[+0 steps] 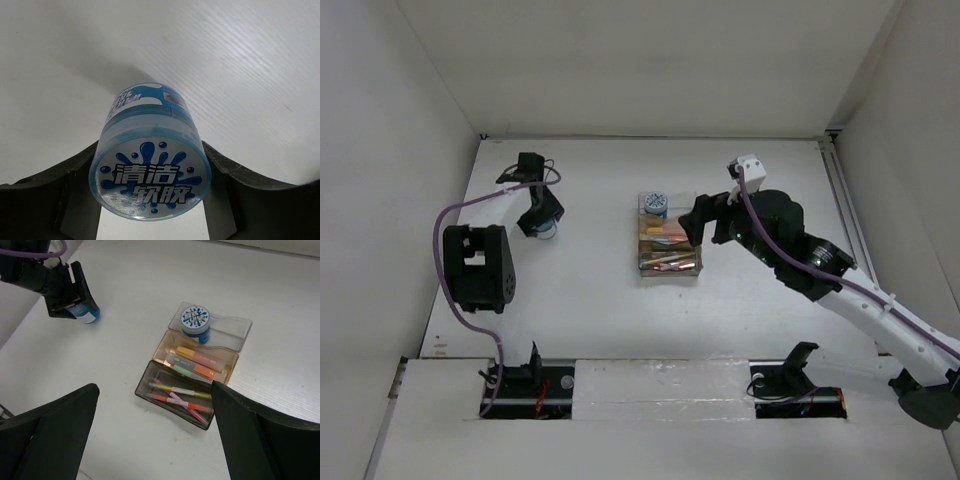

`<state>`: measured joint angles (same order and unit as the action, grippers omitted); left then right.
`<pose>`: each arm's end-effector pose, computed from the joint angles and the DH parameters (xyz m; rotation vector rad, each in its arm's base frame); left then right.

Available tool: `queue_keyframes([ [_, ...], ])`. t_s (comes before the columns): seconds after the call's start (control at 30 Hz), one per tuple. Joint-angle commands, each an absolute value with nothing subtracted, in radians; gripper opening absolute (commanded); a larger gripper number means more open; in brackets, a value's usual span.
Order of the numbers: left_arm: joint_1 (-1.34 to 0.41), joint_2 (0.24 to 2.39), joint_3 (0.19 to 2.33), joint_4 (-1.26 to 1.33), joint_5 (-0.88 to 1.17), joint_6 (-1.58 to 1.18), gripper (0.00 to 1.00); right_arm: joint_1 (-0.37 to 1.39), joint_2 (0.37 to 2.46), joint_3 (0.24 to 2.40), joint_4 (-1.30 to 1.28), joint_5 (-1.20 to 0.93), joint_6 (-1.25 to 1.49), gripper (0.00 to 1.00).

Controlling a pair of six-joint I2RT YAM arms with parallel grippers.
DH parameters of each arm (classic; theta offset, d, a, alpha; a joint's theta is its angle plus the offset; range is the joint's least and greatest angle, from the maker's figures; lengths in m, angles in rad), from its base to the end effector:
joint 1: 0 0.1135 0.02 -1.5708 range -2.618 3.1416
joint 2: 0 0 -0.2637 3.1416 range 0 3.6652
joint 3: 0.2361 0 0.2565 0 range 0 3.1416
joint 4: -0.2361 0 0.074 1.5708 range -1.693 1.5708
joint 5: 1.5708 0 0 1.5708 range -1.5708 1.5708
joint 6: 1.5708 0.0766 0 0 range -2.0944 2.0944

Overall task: Sort the stationery into containers
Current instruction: Grab a piece of stationery with the left arm, then place the stationery into the container

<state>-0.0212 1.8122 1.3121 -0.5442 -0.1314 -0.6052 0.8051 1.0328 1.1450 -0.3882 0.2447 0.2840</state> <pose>0.4061 0.0014 0.1730 -0.7929 2.4776 -0.0532 0.1996 0.1808 0.3871 -0.3127 1.8459 0.5341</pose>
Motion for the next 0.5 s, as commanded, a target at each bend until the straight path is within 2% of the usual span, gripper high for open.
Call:
queue_keyframes([
  [0.0,-0.139,1.649,1.435,-0.590,-0.193,-0.586,0.00,0.767,1.025,1.141,-0.362,0.284,0.322,1.00],
  [0.1,-0.233,1.658,1.570,-0.633,-0.236,-0.551,0.00,0.723,0.993,1.132,-0.362,0.275,0.347,1.00],
  [0.23,-0.395,1.712,1.690,-0.600,-0.108,-0.509,0.00,0.686,0.948,1.134,-0.374,0.275,0.347,1.00],
  [0.33,-0.512,1.791,1.825,-0.591,-0.107,-0.486,0.00,0.663,0.925,1.153,-0.419,0.275,0.347,1.00],
  [0.47,-0.583,1.889,1.911,-0.534,-0.060,-0.486,0.00,0.641,0.902,1.154,-0.428,0.275,0.356,1.00],
])
